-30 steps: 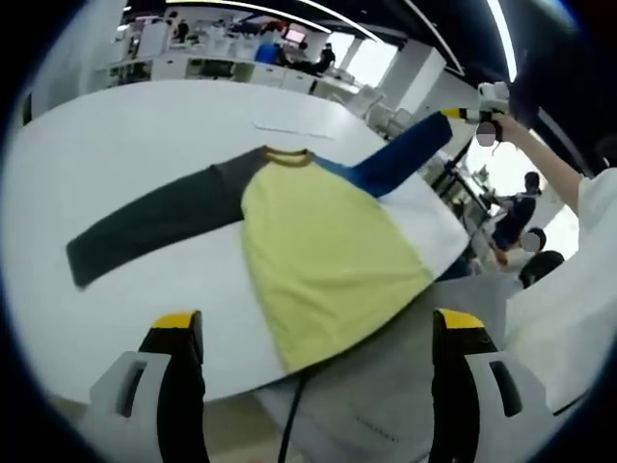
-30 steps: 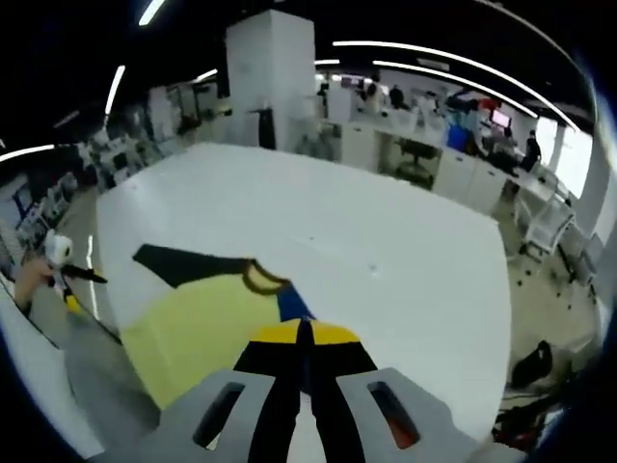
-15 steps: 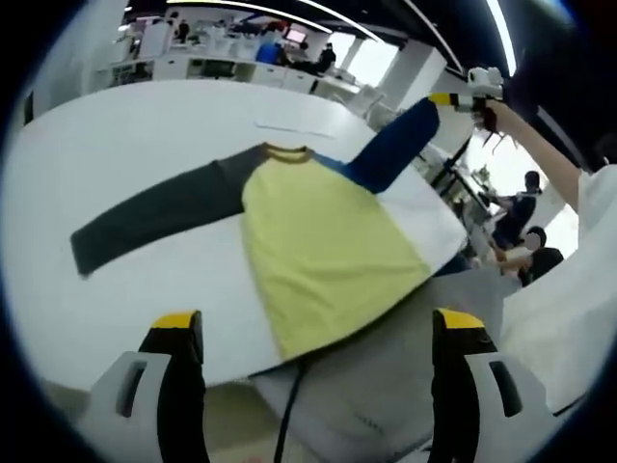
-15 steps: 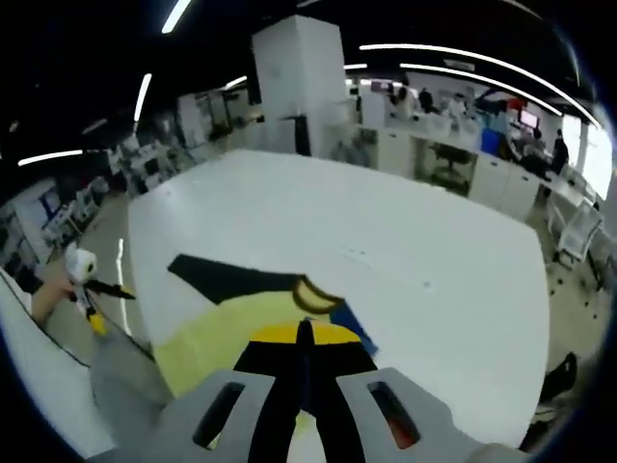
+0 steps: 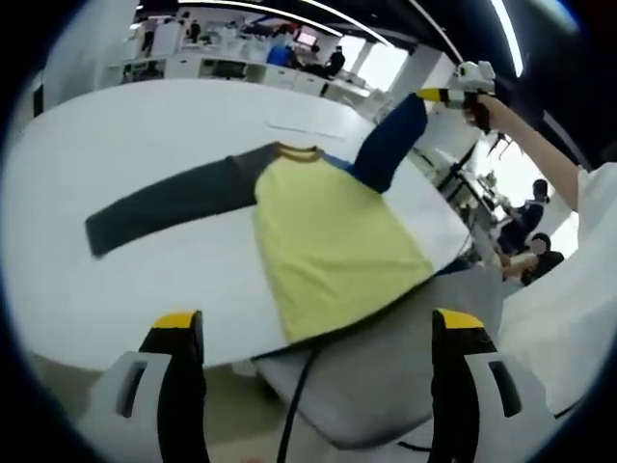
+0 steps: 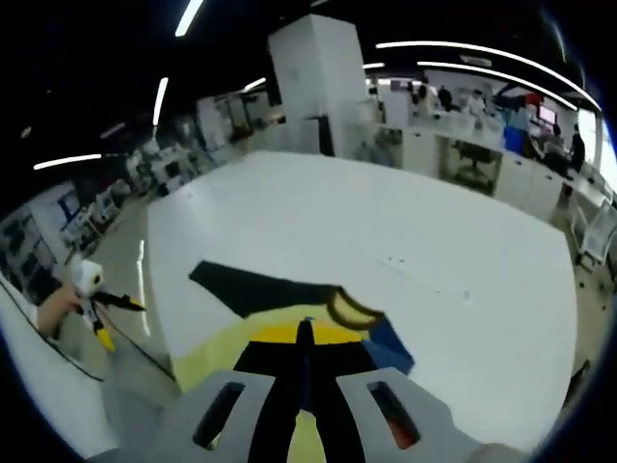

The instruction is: Fold the garment on the visible template until the final outline fits inside the template.

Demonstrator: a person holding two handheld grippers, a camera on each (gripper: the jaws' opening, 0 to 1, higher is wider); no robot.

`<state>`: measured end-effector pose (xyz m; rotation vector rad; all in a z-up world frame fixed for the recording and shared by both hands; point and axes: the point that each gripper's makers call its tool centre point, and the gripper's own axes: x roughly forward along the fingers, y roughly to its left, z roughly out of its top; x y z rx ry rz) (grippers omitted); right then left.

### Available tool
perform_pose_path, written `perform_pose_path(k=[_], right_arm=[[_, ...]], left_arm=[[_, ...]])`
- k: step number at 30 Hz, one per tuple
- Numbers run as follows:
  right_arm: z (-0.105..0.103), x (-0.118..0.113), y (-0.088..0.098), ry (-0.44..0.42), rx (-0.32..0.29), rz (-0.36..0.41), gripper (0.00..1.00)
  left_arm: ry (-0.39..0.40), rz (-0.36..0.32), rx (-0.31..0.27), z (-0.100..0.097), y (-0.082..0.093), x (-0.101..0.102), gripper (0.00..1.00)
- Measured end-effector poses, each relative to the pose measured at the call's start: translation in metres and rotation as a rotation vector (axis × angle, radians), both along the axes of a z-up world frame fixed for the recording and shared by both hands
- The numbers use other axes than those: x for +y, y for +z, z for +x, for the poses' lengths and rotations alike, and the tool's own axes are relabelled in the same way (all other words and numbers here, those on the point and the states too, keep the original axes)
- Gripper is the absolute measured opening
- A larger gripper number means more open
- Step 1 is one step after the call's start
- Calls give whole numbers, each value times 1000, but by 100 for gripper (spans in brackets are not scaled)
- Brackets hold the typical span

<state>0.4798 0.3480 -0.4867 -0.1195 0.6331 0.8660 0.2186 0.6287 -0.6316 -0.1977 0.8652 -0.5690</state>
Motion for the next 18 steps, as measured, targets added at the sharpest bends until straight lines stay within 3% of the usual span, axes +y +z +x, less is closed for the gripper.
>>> perform_pose_path(k=[18], right_arm=[[12,17,-20,-26,38,9,2]], left_arm=[[18,-10,-5,-3,2,1,95]])
